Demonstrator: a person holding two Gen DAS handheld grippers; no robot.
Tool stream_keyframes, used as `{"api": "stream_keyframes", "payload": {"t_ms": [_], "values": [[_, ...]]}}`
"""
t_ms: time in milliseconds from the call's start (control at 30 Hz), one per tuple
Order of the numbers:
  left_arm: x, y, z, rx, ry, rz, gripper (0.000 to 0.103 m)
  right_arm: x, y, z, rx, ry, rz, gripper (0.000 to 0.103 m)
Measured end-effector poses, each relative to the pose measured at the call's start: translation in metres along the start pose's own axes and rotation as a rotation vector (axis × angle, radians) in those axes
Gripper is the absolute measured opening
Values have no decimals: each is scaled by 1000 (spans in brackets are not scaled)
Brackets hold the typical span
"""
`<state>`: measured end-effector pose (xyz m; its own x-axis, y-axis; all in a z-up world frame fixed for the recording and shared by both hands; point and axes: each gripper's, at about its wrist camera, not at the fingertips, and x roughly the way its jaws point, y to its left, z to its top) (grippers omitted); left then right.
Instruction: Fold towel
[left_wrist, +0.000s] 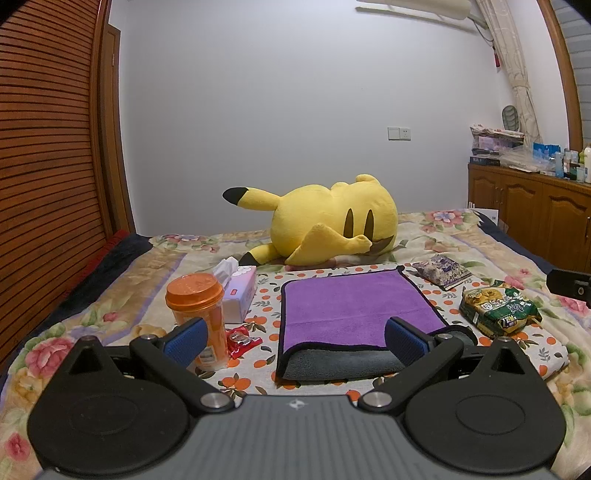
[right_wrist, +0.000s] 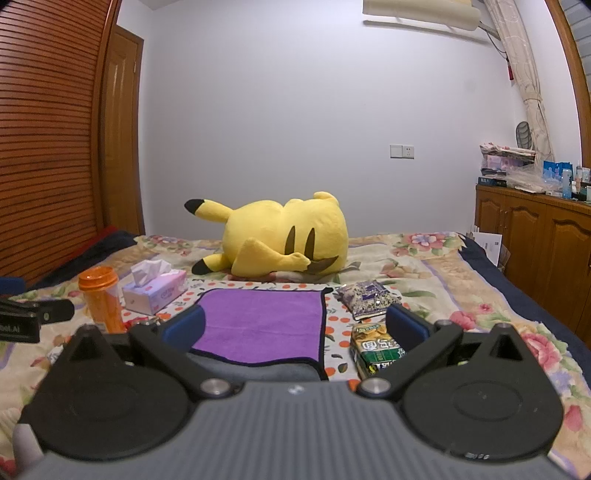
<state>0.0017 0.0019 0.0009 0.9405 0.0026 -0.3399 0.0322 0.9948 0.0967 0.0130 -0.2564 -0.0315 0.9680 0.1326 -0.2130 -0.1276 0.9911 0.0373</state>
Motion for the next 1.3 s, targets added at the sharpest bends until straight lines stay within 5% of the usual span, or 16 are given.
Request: {"api": "stream_keyframes", "payload": {"t_ms": [1300], "values": [[-1, 2, -1, 5, 4, 3, 103, 1, -3, -1, 5, 2, -1, 103]]}}
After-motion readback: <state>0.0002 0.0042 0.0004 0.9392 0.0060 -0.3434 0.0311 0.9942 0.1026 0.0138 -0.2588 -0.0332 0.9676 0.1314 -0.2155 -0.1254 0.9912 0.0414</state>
